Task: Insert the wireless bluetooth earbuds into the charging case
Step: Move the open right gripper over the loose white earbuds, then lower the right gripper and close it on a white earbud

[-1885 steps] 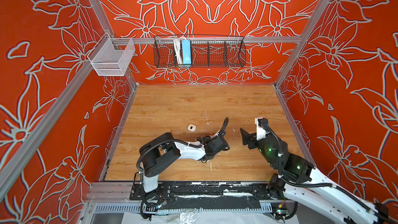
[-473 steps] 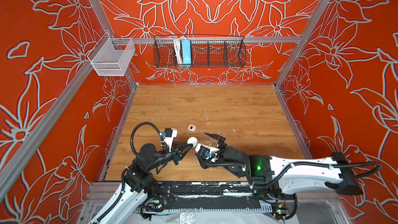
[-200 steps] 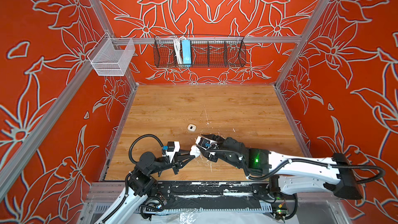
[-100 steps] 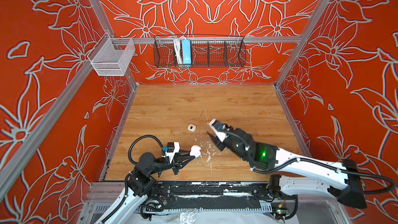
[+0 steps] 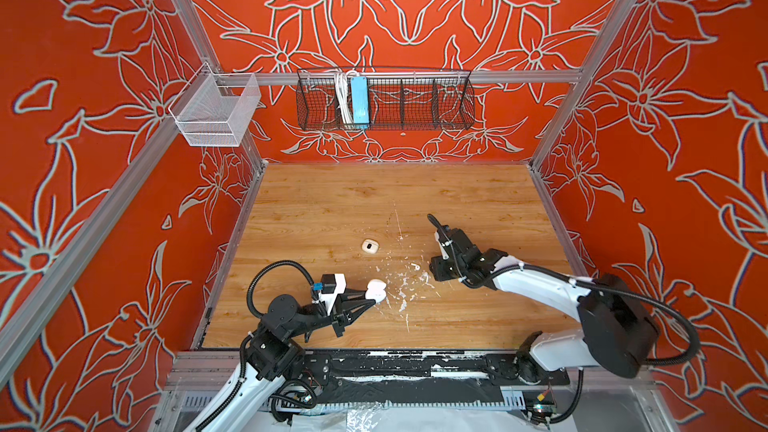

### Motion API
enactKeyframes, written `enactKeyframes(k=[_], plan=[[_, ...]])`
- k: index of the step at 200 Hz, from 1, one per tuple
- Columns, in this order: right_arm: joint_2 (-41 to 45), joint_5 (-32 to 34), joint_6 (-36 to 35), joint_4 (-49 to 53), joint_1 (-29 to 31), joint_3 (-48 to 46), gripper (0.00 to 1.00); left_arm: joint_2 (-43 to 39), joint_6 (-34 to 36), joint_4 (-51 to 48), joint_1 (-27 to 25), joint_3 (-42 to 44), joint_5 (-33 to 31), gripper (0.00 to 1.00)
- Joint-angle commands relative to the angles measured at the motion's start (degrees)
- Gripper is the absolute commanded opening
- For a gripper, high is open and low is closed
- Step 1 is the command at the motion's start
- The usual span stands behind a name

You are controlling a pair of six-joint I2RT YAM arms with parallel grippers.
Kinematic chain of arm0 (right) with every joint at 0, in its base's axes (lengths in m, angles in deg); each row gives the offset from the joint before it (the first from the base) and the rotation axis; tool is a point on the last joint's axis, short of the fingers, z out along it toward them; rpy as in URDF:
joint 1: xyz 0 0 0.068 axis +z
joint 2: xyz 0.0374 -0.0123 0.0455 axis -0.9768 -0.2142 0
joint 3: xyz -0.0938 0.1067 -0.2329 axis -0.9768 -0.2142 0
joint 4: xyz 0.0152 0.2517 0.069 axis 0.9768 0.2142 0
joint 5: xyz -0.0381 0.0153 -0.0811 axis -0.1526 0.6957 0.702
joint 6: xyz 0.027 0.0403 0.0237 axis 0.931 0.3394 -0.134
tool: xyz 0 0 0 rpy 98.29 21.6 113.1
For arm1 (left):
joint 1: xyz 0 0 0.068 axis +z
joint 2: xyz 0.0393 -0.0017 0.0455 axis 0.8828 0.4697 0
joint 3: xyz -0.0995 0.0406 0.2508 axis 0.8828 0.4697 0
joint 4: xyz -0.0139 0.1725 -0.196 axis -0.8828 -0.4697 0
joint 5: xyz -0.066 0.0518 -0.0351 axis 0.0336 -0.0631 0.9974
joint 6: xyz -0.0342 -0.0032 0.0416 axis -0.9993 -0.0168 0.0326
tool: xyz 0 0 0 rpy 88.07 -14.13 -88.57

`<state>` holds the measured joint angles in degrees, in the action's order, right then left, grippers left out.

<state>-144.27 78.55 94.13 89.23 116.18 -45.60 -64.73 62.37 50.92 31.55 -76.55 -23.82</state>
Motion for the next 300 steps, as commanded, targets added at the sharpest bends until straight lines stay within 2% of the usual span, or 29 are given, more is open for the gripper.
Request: enactKeyframes(k=[1,39,69,86,119,185,221,300], plan=[[-2.28,-2.82,3.79,0.45,0.33,3.14,0.51,-0.98,0.44,0.11,-0.33,-0.92,0.13,0.0],[-4.59,3.32,6.03,3.87,3.11,5.84,0.51,-2.32,0.44,-0.61,-0.4,-0.79,-0.2,0.0],[-6.89,13.77,10.29,8.49,7.22,9.67,0.55,-3.97,0.44,-2.49,-0.36,-0.59,-1.45,0.0],[-8.51,16.33,14.04,10.25,7.75,10.8,0.55,-5.77,0.54,-4.09,-0.34,-0.2,-3.27,0.0],[-11.9,16.04,17.41,11.36,7.9,12.44,0.55,-6.1,0.57,-5.96,-0.37,-0.78,-4.8,0.0],[-19.26,14.14,19.33,13.32,9.81,16.2,0.54,-6.99,0.18,-5.91,-0.41,-0.35,-5.05,0.0],[-18.38,17.45,21.97,14.71,10.63,14.09,0.53,-7.05,-0.06,-6.26,-0.41,-0.52,-5.23,0.0],[-15.96,16.75,22.79,14.65,10.69,10.87,0.47,-7.05,-0.26,-6.27,-0.37,-0.61,-5.06,0.0]])
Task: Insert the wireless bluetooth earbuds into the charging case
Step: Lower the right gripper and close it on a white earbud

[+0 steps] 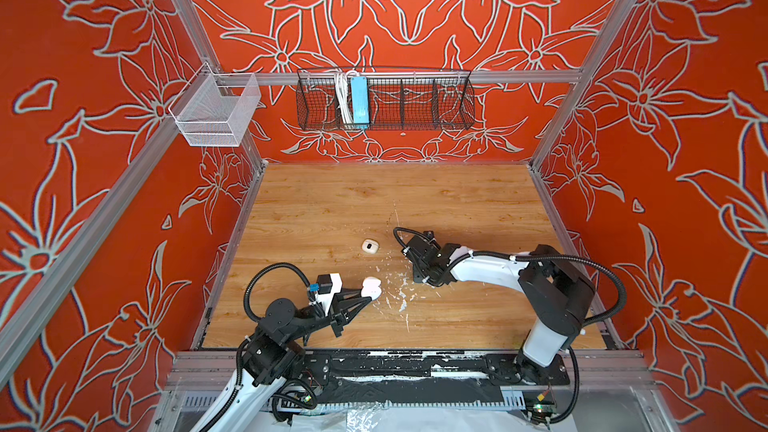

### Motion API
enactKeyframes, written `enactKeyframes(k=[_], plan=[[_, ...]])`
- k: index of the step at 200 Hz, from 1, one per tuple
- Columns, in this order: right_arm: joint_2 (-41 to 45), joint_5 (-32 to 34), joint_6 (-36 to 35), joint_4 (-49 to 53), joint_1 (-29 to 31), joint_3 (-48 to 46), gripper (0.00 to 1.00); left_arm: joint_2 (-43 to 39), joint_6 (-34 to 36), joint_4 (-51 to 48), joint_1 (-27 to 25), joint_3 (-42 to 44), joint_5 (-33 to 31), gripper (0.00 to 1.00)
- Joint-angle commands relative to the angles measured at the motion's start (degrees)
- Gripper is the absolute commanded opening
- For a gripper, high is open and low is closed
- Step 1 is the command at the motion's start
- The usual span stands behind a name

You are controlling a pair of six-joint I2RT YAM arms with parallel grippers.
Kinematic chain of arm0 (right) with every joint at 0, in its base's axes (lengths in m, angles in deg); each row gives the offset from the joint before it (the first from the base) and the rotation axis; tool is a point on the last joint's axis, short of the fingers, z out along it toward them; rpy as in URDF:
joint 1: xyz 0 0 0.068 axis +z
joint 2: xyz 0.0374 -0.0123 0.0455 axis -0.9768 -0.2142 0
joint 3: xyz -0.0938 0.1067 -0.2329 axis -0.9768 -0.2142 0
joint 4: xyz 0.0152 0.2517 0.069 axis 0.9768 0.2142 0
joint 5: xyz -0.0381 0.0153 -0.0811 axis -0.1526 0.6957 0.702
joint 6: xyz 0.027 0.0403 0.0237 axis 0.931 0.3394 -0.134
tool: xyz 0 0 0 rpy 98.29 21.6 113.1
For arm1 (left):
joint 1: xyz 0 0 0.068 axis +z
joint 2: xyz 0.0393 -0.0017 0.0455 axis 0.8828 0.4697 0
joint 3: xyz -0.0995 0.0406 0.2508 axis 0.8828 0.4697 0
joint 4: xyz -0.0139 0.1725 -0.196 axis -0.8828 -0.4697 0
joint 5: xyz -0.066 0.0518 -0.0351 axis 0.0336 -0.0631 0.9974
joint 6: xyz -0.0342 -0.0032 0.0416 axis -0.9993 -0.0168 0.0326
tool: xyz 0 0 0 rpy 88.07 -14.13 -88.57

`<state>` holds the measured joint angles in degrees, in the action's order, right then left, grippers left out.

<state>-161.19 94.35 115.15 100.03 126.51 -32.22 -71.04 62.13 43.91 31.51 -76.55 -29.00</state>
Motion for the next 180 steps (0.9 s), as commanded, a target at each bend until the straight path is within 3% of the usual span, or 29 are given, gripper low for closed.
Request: enactKeyframes(k=[1,78,138,180], plan=[[1.03,0.92,1.81,3.86,0.34,-2.56,0.47,-0.73,-0.02,0.75,-0.35,-0.61,0.12,0.0],[5.57,-0.23,1.35,3.33,0.42,-6.91,0.46,-0.73,-0.11,0.75,-0.35,-0.61,0.06,0.0],[3.04,-3.91,0.61,-0.29,0.15,-6.37,0.46,-0.73,-0.2,0.4,-0.36,-0.79,0.03,0.0],[2.85,-3.31,1.05,-0.62,0.17,-7.24,0.36,-0.73,-0.2,0.22,-0.38,-0.88,0.04,0.0]])
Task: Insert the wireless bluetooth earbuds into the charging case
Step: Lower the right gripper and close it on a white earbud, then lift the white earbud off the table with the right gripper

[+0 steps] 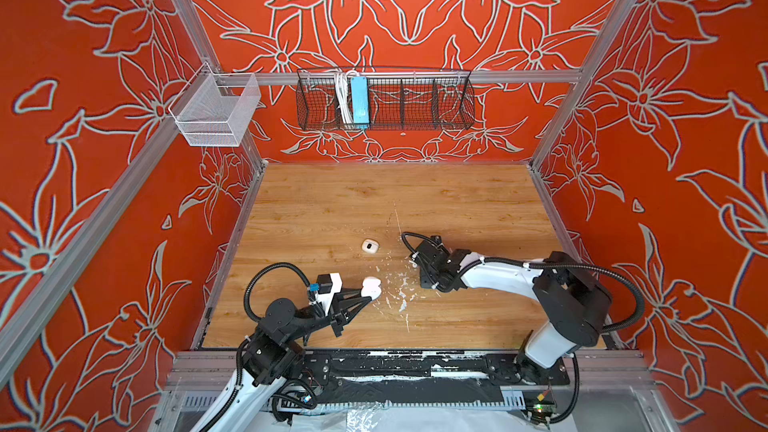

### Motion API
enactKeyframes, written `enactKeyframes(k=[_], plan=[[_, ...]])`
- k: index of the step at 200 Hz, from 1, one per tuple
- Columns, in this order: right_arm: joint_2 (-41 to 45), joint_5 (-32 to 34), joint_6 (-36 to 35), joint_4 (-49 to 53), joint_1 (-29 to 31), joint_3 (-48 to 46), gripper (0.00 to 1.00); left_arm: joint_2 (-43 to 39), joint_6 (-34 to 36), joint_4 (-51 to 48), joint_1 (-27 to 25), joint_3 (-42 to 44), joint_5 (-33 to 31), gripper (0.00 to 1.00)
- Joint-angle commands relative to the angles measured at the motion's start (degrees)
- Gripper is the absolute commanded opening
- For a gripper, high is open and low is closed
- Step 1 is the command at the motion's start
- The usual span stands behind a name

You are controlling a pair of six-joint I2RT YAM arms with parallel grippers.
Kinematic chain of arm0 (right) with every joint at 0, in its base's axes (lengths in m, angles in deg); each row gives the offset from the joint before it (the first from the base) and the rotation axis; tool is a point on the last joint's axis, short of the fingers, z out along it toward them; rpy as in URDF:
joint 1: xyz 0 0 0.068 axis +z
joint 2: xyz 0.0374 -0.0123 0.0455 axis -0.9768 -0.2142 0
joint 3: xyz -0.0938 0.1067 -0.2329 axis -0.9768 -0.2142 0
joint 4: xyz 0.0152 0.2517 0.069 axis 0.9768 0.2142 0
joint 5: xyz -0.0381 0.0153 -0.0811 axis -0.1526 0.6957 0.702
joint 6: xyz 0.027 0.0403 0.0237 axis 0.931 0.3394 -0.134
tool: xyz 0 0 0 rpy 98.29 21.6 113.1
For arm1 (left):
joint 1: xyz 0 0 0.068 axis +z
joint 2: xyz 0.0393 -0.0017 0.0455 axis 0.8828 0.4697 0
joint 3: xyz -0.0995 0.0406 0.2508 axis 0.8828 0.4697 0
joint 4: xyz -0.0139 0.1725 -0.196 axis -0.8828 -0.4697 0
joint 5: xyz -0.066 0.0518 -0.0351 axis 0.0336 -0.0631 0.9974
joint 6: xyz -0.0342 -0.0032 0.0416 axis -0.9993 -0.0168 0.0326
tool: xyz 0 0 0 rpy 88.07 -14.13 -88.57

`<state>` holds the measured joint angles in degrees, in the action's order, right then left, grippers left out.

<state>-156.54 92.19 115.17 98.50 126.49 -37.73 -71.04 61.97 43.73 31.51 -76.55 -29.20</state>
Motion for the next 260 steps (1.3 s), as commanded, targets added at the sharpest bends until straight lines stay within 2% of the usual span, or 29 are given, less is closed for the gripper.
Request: enactKeyframes(k=[1,29,89,152,189,215,233,260], plan=[[-1.75,-1.07,1.03,0.95,0.23,-1.79,0.36,-0.73,-0.04,0.35,-0.37,-0.83,0.23,0.0],[-1.24,-0.36,1.12,1.18,0.15,-2.41,0.34,-0.73,-0.04,0.4,-0.37,-0.88,0.21,0.0],[-1.22,-0.38,1.18,1.04,0.18,-2.63,0.23,-0.73,0.05,0.45,-0.33,-0.79,0.15,0.0],[3.32,2.59,0.91,2.27,0.9,-2.24,0.19,-0.4,-0.04,2.62,-0.35,-0.26,0.57,0.0],[11.83,12.42,-0.3,6.9,4.85,1.19,0.19,1.99,0.31,7.73,-0.32,-0.22,0.2,0.0],[20.37,21.0,-2.34,5.54,9.09,2.1,0.19,5.34,0.54,14.44,-0.35,-0.24,-0.63,0.0],[26.47,26.95,-5.81,0.32,12.8,1.66,0.19,9.23,0.97,21.39,-0.38,-0.45,-1.53,0.0],[35.62,32.92,-17.13,-14.9,18.39,-0.82,0.18,16.27,4.01,29.78,-0.37,-3.35,-1.04,0.0]])
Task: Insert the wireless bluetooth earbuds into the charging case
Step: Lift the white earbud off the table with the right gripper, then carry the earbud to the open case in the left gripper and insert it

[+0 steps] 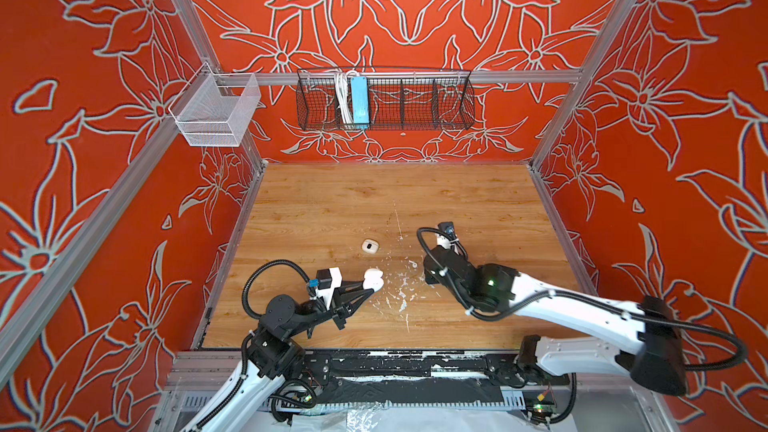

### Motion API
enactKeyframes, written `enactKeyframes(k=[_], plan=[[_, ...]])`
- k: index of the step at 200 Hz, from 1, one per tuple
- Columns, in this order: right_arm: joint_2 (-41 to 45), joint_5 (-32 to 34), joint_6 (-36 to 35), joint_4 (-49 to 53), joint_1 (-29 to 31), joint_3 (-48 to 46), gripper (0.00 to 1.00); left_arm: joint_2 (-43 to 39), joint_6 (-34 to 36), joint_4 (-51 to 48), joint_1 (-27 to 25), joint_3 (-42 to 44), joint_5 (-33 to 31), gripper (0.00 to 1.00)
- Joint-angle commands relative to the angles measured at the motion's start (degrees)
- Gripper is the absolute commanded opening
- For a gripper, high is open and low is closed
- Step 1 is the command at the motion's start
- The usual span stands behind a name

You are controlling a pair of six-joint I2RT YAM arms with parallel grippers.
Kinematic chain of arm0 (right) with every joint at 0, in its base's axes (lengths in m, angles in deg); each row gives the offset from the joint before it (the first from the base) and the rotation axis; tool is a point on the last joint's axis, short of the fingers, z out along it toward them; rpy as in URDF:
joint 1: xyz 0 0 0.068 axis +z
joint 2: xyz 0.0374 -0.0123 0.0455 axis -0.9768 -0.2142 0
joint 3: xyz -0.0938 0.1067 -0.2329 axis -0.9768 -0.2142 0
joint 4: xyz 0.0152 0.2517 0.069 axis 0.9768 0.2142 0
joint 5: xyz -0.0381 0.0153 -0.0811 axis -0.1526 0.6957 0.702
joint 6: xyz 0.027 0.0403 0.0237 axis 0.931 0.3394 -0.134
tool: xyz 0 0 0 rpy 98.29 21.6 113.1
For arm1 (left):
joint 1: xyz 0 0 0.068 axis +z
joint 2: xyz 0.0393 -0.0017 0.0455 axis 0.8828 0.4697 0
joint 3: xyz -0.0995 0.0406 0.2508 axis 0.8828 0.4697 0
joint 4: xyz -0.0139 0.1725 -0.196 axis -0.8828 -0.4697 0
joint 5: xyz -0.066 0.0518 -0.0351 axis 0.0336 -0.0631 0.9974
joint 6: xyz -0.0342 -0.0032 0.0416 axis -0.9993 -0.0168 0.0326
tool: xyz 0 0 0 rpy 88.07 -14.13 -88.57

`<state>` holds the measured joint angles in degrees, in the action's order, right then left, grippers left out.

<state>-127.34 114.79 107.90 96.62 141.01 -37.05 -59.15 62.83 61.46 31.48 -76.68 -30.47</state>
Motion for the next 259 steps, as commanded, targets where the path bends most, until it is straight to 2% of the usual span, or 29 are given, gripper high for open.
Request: enactKeyframes(k=[1,27,63,112,161,205,259], plan=[[6.74,10.46,-10.35,-13.64,4.13,-1.66,0.18,4.67,3.33,12.17,-0.35,-3.43,0.25,0.0],[13.93,9.36,-20.67,-27.52,7.62,-5.3,0.17,10.07,7.97,15.47,-0.43,-7.67,2.52,0.0],[17.43,-1.38,-26.81,-38.76,9.52,-7.8,0.17,14.69,11.78,25.68,-0.99,-8.88,5.25,0.0],[16.68,-15.44,-31.3,-49.38,12.57,-8.84,0.17,18.03,19.17,22.34,-2.28,-12.93,8.58,0.0],[15.0,-22.24,-36.33,-60.86,15.96,-12.9,0.17,16.9,24.43,21.17,-3.85,-12.44,9.94,0.0],[14.25,-23.51,-38.43,-66.25,17.22,-15.48,0.17,16.86,25.19,21.12,-4.47,-12.14,9.04,0.0],[11.88,-20.19,-38.27,-67.83,17.31,-15.21,0.17,16.64,24.37,21.09,-5.15,-11.43,5.87,0.0]])
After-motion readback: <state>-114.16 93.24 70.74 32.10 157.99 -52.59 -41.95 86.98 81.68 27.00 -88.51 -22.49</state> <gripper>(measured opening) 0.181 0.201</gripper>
